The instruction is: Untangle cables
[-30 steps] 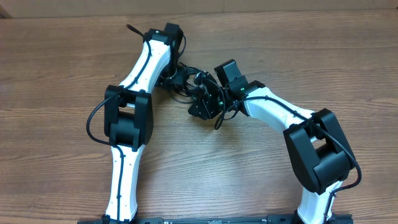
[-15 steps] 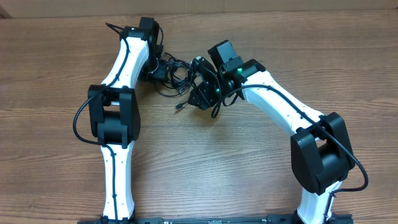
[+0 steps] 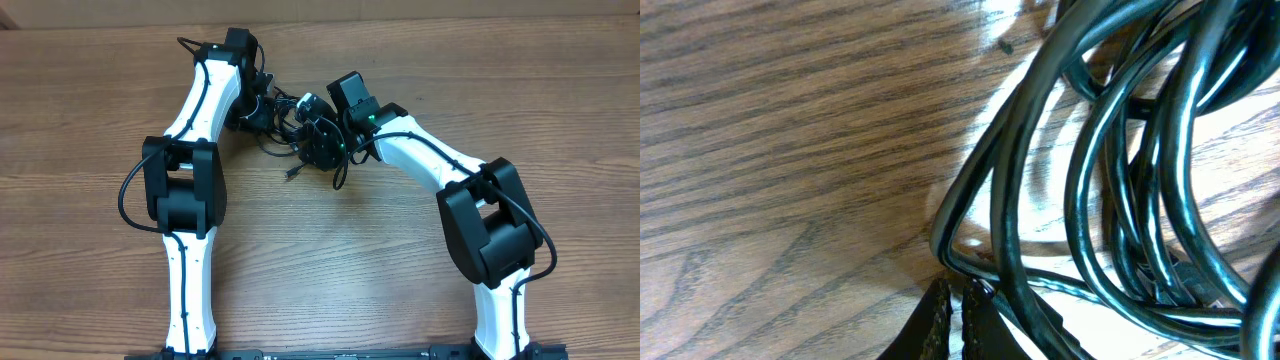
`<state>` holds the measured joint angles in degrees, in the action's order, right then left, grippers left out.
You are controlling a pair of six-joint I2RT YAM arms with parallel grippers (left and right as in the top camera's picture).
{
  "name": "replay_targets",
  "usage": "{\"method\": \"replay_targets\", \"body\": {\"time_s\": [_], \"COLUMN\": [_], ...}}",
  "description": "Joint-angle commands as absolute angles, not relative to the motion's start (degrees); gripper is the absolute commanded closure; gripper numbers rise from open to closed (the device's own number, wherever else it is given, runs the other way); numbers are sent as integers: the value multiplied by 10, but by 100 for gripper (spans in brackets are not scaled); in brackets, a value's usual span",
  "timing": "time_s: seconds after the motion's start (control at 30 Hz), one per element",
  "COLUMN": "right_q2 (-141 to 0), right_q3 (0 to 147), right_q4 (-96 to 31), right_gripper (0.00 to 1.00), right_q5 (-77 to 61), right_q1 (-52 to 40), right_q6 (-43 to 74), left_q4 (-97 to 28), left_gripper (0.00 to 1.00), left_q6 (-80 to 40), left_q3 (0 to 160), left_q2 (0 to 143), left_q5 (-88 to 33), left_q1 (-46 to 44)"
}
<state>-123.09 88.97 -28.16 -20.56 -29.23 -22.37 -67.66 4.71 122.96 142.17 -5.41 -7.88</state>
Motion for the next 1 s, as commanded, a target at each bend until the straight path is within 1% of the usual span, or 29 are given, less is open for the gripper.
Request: {"method": "replay_targets", "body": {"time_s": [0.0, 0.03, 0.07, 0.13, 0.23, 0.4, 0.63, 0.93, 0.97], "right_q2": [-1239, -1240, -1240, -1240, -1243, -1244, -1244, -1275, -1277], "right_q3": [897, 897, 897, 897, 896, 878, 855, 854, 854], "right_q4": [-252, -249, -249, -262, -278, -270, -201, -187, -189], "right_gripper": [39, 39, 41, 49, 63, 63, 64, 63, 69], "right_q5": [-206, -206, -206, -206, -206, -218, -231, -210, -210], "right_q1": [-289, -289, -289, -289, -289, -289, -289, -289, -289], "right_q6": [-230, -230, -230, -230, -230, -230, -230, -230, -227], "left_q4": [-677, -677, -677, -677, -677, -677, -687, -687, -687], "left_gripper": [93, 92, 92, 92, 92, 91, 91, 91, 91], "left_q6": [58, 58, 58, 58, 58, 55, 56, 56, 56], "left_q3": [1227, 1227, 1227, 1227, 1227, 1227, 1227, 1227, 1227], "left_q2": [1413, 1413, 1413, 1413, 1413, 1413, 1413, 1413, 1413], "left_q5": [-71, -71, -71, -71, -71, -72, -71, -71, -71], "left_q1": [-84, -84, -84, -84, -84, -84, -84, -84, -84]}}
